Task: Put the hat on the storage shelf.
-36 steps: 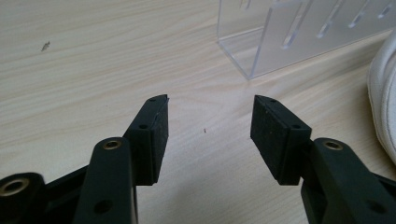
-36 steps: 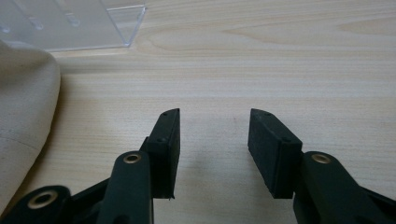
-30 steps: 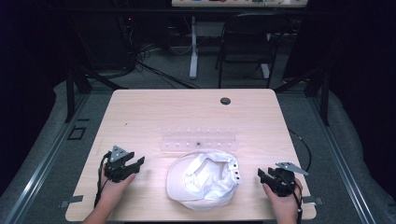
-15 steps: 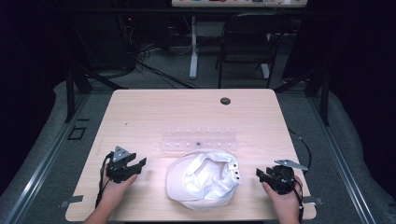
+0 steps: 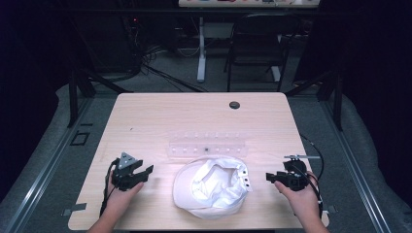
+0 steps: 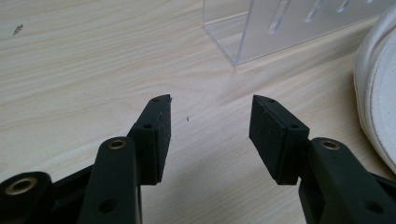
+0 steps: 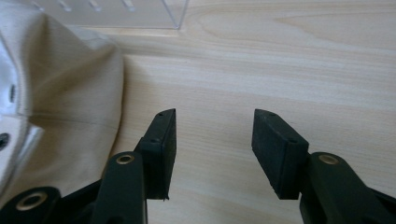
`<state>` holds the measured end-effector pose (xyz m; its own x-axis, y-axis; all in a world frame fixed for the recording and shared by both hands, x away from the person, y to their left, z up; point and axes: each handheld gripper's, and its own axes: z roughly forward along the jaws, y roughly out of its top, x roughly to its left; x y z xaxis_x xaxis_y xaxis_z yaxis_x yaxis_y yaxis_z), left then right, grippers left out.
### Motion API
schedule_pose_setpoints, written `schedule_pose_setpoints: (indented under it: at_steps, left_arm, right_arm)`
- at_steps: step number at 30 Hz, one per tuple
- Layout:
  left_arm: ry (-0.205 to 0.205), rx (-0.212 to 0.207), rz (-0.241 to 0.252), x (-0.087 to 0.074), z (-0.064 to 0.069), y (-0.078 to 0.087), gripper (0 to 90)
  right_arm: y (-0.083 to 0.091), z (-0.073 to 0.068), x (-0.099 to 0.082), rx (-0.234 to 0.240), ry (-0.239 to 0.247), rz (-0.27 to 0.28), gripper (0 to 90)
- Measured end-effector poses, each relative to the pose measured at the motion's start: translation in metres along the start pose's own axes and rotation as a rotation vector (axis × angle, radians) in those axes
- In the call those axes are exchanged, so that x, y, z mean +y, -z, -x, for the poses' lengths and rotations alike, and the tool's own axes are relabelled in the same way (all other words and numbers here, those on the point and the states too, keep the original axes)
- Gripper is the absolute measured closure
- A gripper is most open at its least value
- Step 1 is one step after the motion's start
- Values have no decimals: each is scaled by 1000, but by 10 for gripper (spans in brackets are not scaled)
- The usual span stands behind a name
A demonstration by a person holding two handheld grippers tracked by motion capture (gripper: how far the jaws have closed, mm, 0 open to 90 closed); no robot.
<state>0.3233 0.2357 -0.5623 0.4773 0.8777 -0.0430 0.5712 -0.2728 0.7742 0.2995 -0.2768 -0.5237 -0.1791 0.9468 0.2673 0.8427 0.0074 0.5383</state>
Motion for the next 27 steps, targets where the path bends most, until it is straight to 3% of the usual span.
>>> schedule_pose_setpoints:
  at_steps: [8, 13, 21, 27]
  left_arm:
    - [-4, 0, -1, 0, 0, 0, 490]
    - [-1, 1, 0, 0, 0, 0, 490]
    - [-6, -2, -5, -1, 1, -1, 490]
    - [-11, -7, -3, -1, 2, -1, 490]
  right_arm:
    - [8, -10, 15, 46, 19, -84, 510]
    - [11, -15, 23, 39, 33, -121, 516]
    - [17, -27, 40, 85, 24, -192, 517]
    - [19, -34, 51, 145, -21, -259, 516]
